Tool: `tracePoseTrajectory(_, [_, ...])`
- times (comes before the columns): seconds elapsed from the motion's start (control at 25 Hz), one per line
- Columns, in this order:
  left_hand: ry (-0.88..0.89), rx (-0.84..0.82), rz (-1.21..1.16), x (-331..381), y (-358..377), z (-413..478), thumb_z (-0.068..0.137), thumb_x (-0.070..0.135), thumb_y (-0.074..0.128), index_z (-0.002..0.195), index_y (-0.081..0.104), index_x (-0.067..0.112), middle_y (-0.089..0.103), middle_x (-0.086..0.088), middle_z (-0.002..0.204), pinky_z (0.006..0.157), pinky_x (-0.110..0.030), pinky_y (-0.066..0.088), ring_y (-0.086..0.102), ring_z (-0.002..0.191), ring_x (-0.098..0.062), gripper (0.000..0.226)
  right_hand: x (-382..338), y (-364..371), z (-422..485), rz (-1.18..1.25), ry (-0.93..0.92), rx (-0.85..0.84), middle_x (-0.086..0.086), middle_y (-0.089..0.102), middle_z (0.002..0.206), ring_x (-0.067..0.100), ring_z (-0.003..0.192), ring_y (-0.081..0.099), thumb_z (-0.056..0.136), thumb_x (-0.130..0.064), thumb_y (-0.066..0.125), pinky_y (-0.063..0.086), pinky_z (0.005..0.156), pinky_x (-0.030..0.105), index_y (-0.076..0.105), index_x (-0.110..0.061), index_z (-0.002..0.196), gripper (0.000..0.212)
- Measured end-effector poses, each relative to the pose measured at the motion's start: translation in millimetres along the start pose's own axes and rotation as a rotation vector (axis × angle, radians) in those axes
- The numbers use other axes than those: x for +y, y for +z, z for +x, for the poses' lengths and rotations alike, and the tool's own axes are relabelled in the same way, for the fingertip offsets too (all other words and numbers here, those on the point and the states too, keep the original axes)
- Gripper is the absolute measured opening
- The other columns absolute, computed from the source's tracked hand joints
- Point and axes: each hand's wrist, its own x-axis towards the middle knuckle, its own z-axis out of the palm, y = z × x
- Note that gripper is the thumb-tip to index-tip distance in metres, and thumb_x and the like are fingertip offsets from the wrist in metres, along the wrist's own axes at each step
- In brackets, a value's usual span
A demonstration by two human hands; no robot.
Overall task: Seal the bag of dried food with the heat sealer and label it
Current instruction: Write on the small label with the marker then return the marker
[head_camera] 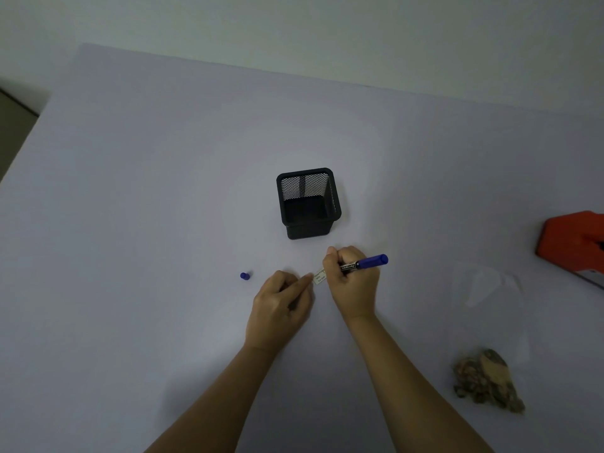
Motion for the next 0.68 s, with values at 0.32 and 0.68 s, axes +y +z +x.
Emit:
tracePoseTrajectory(0.32, [-0.013,-0.002,0.003,1.0,-0.4,-0.1,0.091,0.030,0.052,0.096,0.074,0.005,0.060,-0.005,0.074,0.061,-0.011,0.039,0.050,0.062,-0.011,0.033,1.1,-0.2,0.4,0.008,0.012,0.003,0.012,0.043,0.049,0.024,0.042,0.040,0.088,-0.020,0.050,0.038,0.039,0.038,0.043,0.000,0.053,0.041])
tracePoseTrajectory(0.68, [-0.013,-0.003,0.015,0.2,1.2,0.4,0.089,0.026,0.055,0.097,0.073,0.005,0.059,-0.005,0.073,0.060,-0.010,0.037,0.048,0.062,-0.010,0.029,1.9,-0.3,0.6,0.065,0.021,0.004,0.004,0.041,0.053,0.019,0.050,0.041,0.088,-0.020,0.050,0.035,0.044,0.016,0.044,-0.002,0.056,0.038])
